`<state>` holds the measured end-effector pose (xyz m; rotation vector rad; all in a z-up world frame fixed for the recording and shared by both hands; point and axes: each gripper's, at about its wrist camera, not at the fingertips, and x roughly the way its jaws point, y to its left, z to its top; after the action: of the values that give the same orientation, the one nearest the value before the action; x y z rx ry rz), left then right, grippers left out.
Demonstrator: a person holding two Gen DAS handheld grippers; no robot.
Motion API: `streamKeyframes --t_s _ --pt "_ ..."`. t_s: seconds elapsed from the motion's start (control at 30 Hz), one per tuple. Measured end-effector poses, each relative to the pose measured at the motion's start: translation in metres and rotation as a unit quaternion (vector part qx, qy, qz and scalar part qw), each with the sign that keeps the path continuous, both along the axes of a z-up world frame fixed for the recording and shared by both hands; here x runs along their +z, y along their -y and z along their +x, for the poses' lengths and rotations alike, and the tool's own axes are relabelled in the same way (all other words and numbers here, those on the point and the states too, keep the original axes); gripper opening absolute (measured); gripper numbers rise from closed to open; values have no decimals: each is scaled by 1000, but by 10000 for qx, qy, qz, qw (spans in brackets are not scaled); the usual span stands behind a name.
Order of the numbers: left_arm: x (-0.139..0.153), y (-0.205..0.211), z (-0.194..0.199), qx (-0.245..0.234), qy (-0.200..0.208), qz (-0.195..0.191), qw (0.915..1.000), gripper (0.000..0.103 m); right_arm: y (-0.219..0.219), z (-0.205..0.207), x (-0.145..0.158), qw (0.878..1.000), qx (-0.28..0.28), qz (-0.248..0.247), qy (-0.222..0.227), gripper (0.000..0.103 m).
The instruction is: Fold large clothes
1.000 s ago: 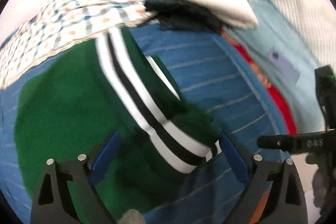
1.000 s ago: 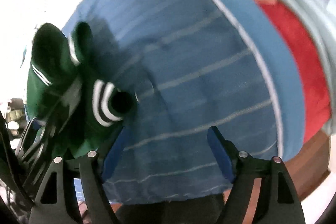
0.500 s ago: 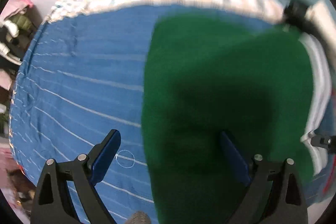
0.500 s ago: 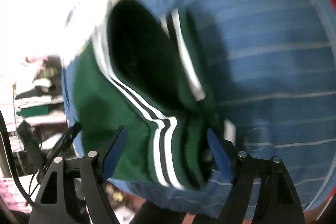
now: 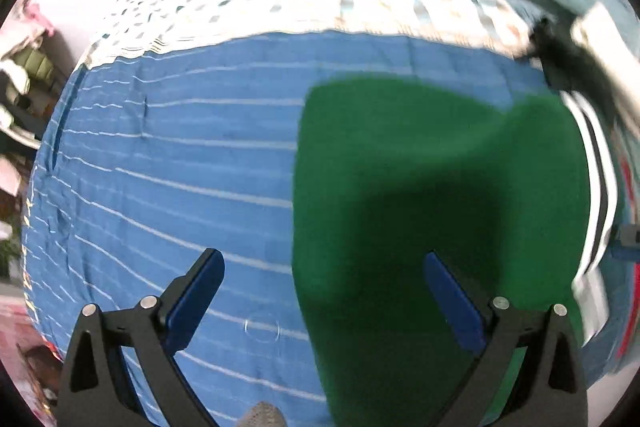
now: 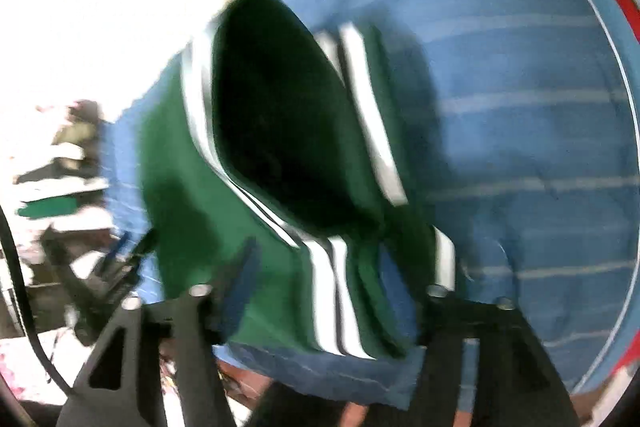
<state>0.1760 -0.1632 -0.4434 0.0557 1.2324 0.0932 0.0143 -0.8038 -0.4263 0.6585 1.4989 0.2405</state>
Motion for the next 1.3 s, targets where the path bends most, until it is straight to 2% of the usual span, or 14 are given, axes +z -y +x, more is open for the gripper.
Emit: streamKeyframes --t_s 0.07,0.2,0.23,0.3,0.33,0.43,0.53,0.6,0.8,0.93,1.0,1.1,1.23,1.3 --pt "-4 -4 18 121 48 -12 9999 103 -6 14 10 9991 9 196 379 68" --pt "-33 -10 60 150 -75 43 9998 103 -24 48 -2 9985 -25 418 359 68" --pt "-42 -11 70 121 -125 -18 9998 103 -32 56 -8 9983 17 484 309 58" --pt "-48 -13 79 50 -175 -80 9998 103 -45 71 -21 9987 102 395 318 3" --pt "-52 -13 83 -35 -195 -189 9996 103 -41 82 -32 9995 94 165 261 3" --pt "-63 -7 89 -277 -355 -484 9978 103 -33 101 -45 9982 -281 -497 193 2" --pt "-68 -6 91 -334 -396 -576 9970 103 -38 113 -89 9969 -246 -573 -488 2" --pt "-61 -13 88 -185 -468 -704 9963 103 -46 119 -93 9967 -205 -557 -555 3" --pt "1 -35 23 287 16 -570 9980 103 -38 88 -26 9978 -314 -534 -238 53" --pt "0 -21 -27 222 -94 -303 9993 103 -17 23 -3 9957 -723 -316 -479 54" --pt "-25 -9 -41 19 -388 322 9987 103 -7 -13 -4 9939 -872 -144 -661 54" --pt "-53 -19 -56 -8 -325 570 9978 103 -16 -41 -8 9921 -987 94 -766 54" --pt "-71 -40 -43 19 -422 683 9968 103 -51 -46 -20 9956 -552 353 -676 54" --pt "-74 -43 -42 -8 -436 594 9973 103 -74 -41 -32 9988 -15 118 -477 50"
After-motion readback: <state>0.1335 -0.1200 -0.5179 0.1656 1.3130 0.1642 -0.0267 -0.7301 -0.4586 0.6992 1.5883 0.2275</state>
